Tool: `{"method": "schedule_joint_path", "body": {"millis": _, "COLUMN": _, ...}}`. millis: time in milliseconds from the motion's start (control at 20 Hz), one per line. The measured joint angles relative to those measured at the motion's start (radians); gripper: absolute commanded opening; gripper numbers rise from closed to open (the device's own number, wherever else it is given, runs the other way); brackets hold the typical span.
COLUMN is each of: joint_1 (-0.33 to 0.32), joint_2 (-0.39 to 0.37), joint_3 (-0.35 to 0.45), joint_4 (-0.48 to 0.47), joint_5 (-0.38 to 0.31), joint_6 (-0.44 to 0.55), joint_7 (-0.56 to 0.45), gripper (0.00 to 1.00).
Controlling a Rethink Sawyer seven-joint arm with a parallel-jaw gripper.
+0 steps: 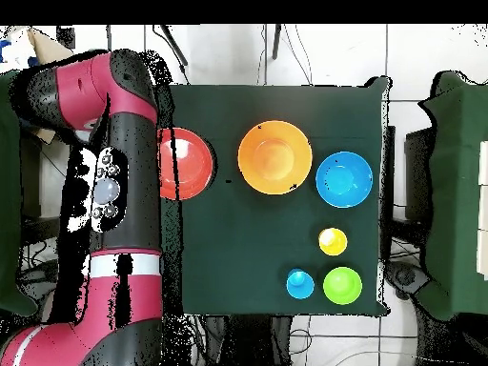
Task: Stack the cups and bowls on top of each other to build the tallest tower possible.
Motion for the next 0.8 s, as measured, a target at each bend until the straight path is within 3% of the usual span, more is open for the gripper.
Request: {"method": "schedule_joint_path", "body": {"millis": 800, "joint_1": 0.003, "joint_2": -0.022, "joint_3": 0.0, "joint_4": 0.005, "joint_5": 0.0, "joint_6": 0.0, "joint_7": 0.0, "gripper": 1.0}}
